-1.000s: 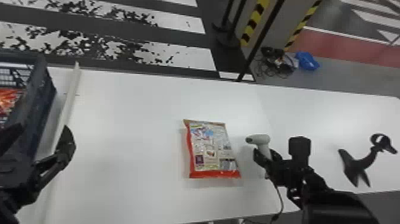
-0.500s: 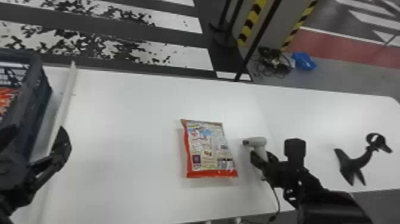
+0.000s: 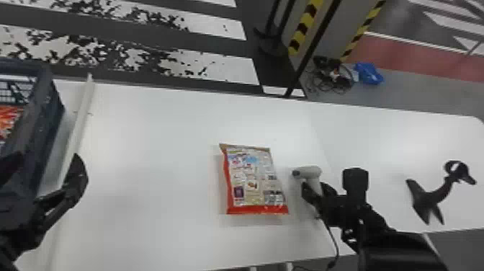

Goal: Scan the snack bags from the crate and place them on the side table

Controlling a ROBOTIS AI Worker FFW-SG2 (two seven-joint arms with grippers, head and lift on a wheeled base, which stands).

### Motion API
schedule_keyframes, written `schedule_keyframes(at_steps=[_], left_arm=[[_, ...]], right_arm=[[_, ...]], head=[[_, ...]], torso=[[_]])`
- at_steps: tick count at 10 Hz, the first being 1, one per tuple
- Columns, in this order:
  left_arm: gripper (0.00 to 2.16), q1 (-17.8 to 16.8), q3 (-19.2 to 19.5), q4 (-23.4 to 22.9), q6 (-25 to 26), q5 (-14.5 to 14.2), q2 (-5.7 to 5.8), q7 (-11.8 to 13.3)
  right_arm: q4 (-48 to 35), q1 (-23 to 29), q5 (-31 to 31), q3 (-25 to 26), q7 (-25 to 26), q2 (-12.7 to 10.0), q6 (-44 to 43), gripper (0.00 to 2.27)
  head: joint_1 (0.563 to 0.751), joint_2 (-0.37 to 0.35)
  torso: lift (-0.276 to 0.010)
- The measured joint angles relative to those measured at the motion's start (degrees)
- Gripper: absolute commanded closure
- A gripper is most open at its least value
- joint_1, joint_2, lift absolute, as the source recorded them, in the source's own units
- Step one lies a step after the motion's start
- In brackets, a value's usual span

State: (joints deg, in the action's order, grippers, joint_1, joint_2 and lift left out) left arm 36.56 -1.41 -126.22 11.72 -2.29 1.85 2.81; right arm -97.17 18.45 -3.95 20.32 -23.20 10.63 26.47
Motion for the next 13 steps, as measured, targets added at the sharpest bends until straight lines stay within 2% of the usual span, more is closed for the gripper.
schedule_keyframes(at_steps=[1, 2, 4, 6, 9, 11, 13], left_arm=[[0.15, 0.00, 0.00, 0.00, 0.00, 0.00, 0.00, 0.00], [0.15, 0.01, 0.00, 0.00, -0.02, 0.00, 0.00, 0.00], [0.15, 0.09, 0.02, 0.01, -0.12, 0.00, -0.05, 0.00], [0.15, 0.13, 0.08, 0.00, -0.15, 0.00, -0.15, -0.03], [0.15, 0.09, 0.09, 0.01, -0.16, 0.00, -0.33, -0.09], [0.15, 0.09, 0.09, 0.01, -0.16, 0.00, -0.25, -0.09], [0.15, 0.09, 0.08, 0.06, -0.16, 0.00, -0.16, -0.09]], right_arm=[[0.03, 0.00, 0.00, 0.02, 0.01, -0.04, -0.33, 0.17], [-0.05, 0.05, 0.03, 0.19, 0.05, -0.07, -0.54, 0.11], [-2.36, 1.49, 2.15, 1.01, 0.80, -0.24, -0.66, 0.11], [-8.12, 4.47, 7.41, 3.33, 0.13, -1.04, 0.34, 0.11], [-12.82, 5.95, 16.42, 6.66, -7.63, -1.76, 6.87, 0.12], [-13.21, 5.33, 17.74, 6.68, -11.36, -1.80, 11.67, 0.12], [-11.46, 3.98, 17.33, 5.70, -12.34, -1.46, 13.65, 0.12]], head=[[0.695, -0.304], [0.695, -0.304], [0.695, -0.308], [0.695, -0.305], [0.695, -0.271], [0.695, -0.242], [0.695, -0.231]], torso=[[-0.094], [-0.094], [-0.094], [-0.094], [-0.094], [-0.094], [-0.094]])
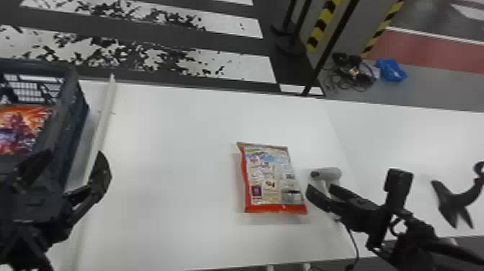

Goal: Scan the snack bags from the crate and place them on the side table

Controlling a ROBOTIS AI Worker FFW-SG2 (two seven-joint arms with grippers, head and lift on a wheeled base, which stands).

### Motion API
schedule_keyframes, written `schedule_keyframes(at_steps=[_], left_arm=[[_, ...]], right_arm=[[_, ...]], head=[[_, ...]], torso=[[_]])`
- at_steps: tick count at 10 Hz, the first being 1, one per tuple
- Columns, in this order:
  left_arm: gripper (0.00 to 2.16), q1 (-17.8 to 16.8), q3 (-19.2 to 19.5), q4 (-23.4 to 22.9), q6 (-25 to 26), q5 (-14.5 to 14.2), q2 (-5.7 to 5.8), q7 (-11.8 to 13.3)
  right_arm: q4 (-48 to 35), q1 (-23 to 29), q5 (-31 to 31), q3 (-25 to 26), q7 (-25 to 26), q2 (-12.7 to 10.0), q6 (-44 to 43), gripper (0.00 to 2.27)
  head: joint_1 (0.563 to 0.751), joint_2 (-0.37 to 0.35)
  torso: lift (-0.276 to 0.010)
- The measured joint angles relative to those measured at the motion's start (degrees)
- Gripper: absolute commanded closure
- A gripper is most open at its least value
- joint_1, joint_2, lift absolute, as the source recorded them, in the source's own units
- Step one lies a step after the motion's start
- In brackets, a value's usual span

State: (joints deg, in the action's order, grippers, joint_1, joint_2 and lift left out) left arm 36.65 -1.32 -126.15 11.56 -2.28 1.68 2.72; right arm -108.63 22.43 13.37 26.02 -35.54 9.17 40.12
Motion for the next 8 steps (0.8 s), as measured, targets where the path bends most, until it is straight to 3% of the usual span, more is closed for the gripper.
schedule_keyframes(at_steps=[6, 8], left_arm=[[0.15, 0.00, -0.08, 0.19, 0.00, 0.00, 0.09, 0.09], [0.15, 0.02, -0.08, 0.22, 0.00, 0.00, 0.07, 0.09]], right_arm=[[6.12, -2.87, -1.80, -3.23, -4.16, 1.71, 2.86, 0.14], [6.23, -2.97, -1.87, -3.66, -5.20, 1.73, 3.40, 0.41]], head=[[0.695, -0.200], [0.695, -0.191]], torso=[[-0.094], [-0.094]])
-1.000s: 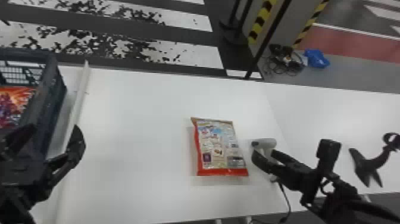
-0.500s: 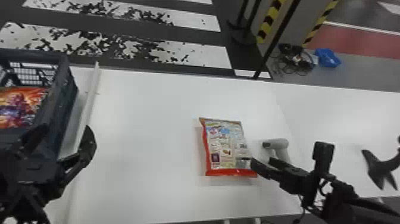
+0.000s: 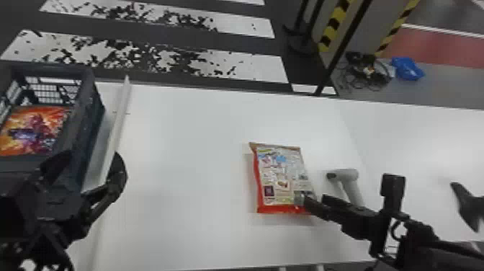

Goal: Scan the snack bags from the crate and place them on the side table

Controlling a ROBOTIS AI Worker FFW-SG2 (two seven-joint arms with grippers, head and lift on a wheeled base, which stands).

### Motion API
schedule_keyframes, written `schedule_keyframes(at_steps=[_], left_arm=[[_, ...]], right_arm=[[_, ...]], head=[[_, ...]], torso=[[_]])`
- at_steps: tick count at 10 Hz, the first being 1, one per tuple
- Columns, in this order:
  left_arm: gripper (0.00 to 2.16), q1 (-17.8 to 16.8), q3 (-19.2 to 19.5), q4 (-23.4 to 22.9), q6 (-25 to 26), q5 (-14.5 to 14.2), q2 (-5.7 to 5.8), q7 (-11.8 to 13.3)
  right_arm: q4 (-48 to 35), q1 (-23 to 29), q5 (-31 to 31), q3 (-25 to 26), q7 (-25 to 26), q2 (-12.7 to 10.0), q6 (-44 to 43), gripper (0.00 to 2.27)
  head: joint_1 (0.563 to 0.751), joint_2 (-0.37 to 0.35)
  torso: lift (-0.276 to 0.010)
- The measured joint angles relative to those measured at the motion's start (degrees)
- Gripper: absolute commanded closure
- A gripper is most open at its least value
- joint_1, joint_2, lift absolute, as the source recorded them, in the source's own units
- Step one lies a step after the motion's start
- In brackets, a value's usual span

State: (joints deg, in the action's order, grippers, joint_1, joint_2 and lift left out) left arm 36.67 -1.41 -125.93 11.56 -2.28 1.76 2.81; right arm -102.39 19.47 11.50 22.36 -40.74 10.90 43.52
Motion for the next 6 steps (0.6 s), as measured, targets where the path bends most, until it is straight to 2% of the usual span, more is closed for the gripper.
schedule_keyframes(at_steps=[1, 2, 3, 4, 6], left_arm=[[0.15, 0.05, 0.00, 0.05, 0.00, 0.00, 0.00, 0.00], [0.15, 0.07, 0.00, 0.05, 0.00, 0.00, 0.03, 0.00], [0.15, 0.12, 0.00, 0.04, 0.00, 0.00, 0.07, 0.00], [0.15, 0.16, 0.00, 0.00, 0.00, 0.00, 0.09, 0.00], [0.15, 0.24, 0.00, -0.03, 0.00, 0.00, 0.09, 0.00]], right_arm=[[0.11, -0.11, -0.33, -0.22, -1.00, 0.01, 0.05, 0.71], [0.37, -0.33, -1.16, -0.60, -1.66, 0.08, 0.16, 1.52], [0.59, -0.48, -2.11, -1.03, -2.25, 0.15, 0.20, 2.01], [0.65, -0.56, -2.81, -1.29, -2.48, 0.17, 0.20, 2.17], [0.58, -0.54, -2.90, -0.99, -3.68, 0.17, 0.21, 2.22]], head=[[0.695, -0.185], [0.695, -0.180], [0.695, -0.176], [0.695, -0.176], [0.695, -0.174]], torso=[[-0.094], [-0.094], [-0.094], [-0.094], [-0.094]])
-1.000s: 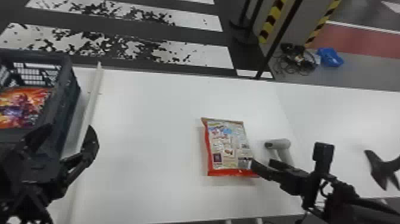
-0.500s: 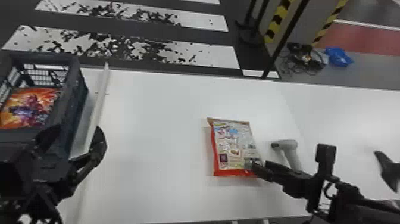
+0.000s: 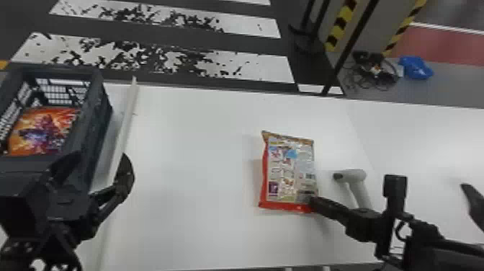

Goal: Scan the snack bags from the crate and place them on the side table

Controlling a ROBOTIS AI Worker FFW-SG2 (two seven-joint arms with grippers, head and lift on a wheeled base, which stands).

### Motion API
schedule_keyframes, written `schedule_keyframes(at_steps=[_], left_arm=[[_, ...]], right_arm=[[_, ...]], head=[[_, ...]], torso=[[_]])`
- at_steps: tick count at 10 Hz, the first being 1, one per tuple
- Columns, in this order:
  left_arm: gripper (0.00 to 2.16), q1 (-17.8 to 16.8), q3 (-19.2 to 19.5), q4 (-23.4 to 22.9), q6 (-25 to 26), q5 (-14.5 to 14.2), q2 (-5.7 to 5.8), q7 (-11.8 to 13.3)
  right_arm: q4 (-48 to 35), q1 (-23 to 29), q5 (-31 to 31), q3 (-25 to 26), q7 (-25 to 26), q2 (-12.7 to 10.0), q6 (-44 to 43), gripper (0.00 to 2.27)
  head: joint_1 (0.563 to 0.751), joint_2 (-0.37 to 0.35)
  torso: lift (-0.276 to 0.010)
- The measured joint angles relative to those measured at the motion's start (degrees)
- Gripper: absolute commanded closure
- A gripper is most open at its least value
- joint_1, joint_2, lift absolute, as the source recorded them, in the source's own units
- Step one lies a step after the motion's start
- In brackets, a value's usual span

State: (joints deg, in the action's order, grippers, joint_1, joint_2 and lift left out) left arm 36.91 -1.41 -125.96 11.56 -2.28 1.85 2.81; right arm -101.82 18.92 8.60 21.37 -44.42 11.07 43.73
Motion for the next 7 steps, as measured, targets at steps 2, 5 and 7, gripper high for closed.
schedule_keyframes(at_steps=[2, 5, 7], left_arm=[[0.15, 0.00, 0.00, 0.00, 0.00, 0.00, 0.00, -0.07], [0.15, 0.00, 0.00, -0.19, 0.00, -0.01, 0.00, -0.09], [0.15, 0.00, -0.06, -0.32, 0.00, -0.01, 0.00, 0.00]], right_arm=[[-0.72, 0.44, 2.91, 2.30, -1.28, -0.08, 0.12, 2.22], [-1.66, 0.46, 13.17, 10.18, -1.74, -0.30, 1.55, 2.22], [-1.26, -1.05, 19.89, 16.60, 1.59, -0.72, 1.58, 2.22]], head=[[0.695, -0.183], [0.695, -0.225], [0.695, -0.292]], torso=[[-0.094], [-0.094], [-0.094]])
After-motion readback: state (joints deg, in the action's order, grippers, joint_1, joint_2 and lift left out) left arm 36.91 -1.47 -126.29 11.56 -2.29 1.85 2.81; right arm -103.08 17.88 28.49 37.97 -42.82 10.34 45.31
